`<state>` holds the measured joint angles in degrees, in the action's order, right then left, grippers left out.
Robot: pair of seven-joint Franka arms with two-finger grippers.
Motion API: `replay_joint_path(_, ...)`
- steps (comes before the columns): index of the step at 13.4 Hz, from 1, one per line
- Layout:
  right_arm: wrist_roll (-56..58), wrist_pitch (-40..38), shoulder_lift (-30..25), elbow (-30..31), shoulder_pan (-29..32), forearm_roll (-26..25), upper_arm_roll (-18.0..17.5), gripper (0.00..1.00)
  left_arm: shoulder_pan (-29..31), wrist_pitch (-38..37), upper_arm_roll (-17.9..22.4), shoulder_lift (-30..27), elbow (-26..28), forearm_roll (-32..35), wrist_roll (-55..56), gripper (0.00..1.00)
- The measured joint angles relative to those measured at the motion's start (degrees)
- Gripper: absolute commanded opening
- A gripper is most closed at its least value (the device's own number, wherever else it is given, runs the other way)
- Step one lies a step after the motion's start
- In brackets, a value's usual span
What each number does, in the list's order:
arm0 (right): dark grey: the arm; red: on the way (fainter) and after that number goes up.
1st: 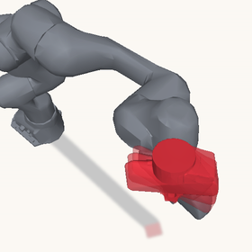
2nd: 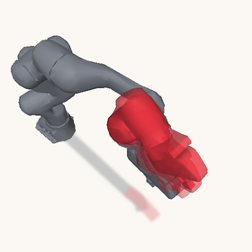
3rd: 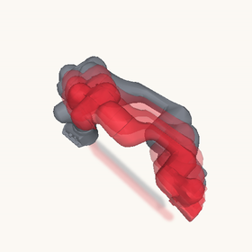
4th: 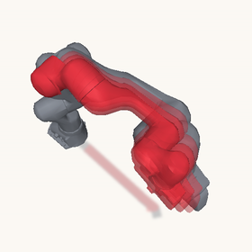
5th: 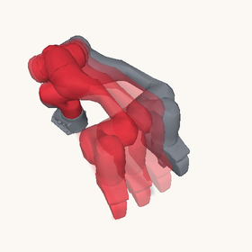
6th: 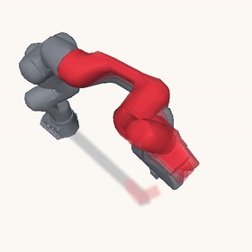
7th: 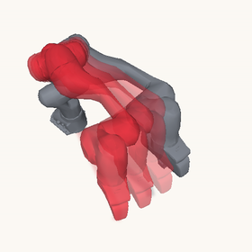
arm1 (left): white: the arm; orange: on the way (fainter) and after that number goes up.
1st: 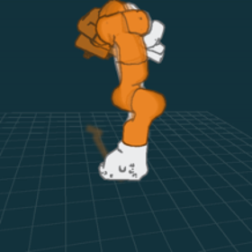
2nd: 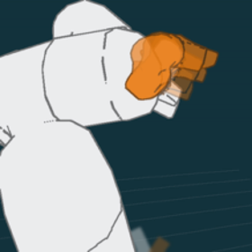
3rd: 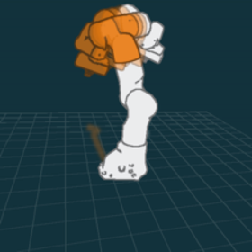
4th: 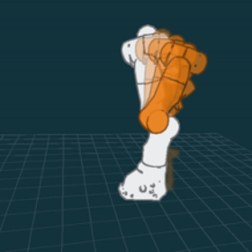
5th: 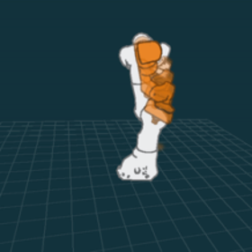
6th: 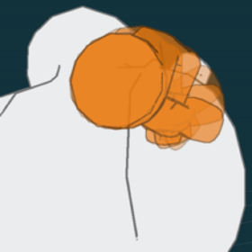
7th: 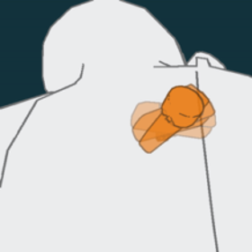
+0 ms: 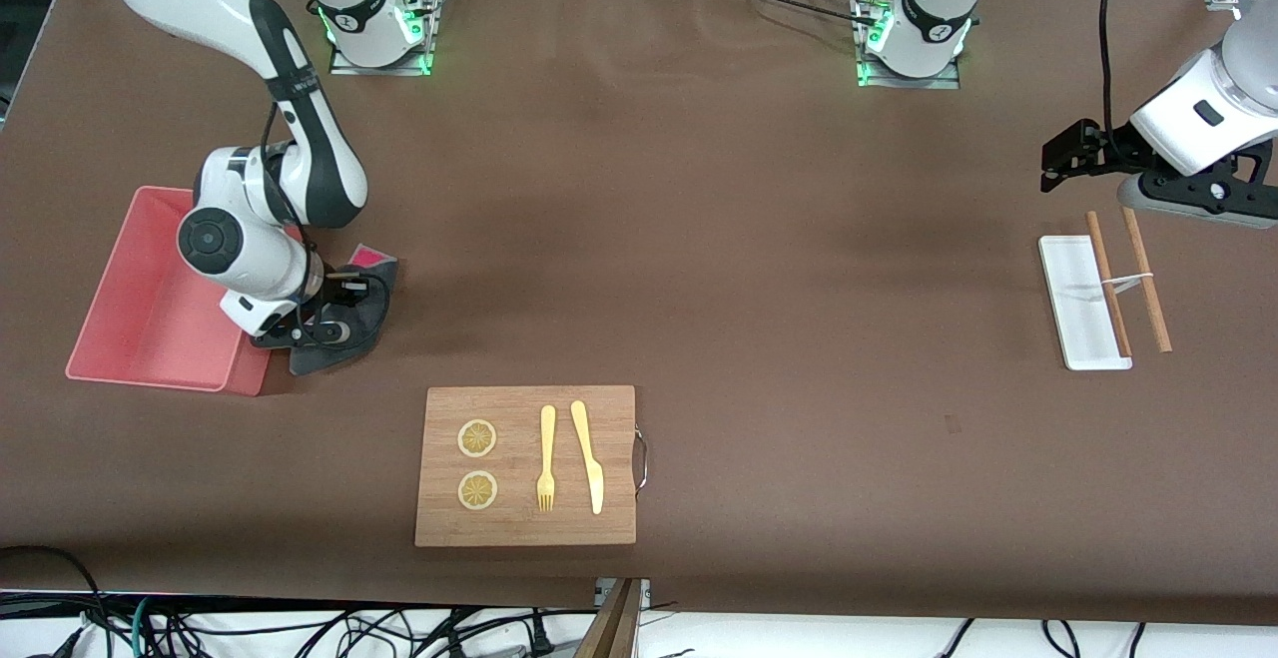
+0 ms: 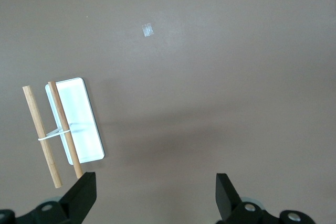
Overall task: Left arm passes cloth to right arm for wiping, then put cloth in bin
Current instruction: 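Wipe the table with the cloth in the right gripper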
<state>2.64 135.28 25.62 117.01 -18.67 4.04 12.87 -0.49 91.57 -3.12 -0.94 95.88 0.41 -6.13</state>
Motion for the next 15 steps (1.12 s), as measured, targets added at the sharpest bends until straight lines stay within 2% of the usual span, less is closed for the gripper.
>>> replay_joint_path(3,-0.16,0.43,0.56,-0.31,-0.02,0.87,-0.52,0.0,0.0,0.0,-0.02,0.01,0.0,0.0,0.0,1.0)
replay_joint_path(5,-0.64,0.42,0.48,-0.99,-0.21,4.8,-2.09,0.0,0.0,0.0,-0.04,0.01,0.0,0.0,0.0,1.0)
replay_joint_path(7,-3.35,0.29,0.21,-1.73,-1.25,6.55,-3.44,0.0,-0.03,0.0,-0.09,0.01,0.0,0.0,0.0,1.0)
replay_joint_path(10,-12.65,0.11,0.04,-2.48,-5.37,7.97,-4.7,0.0,-0.08,0.0,-0.23,0.01,0.0,0.0,0.0,1.0)
replay_joint_path(15,-30.77,0.16,0.15,-5.07,-11.75,12.45,-9.51,0.0,-0.12,0.0,-0.38,0.01,-0.01,0.0,0.0,1.0)
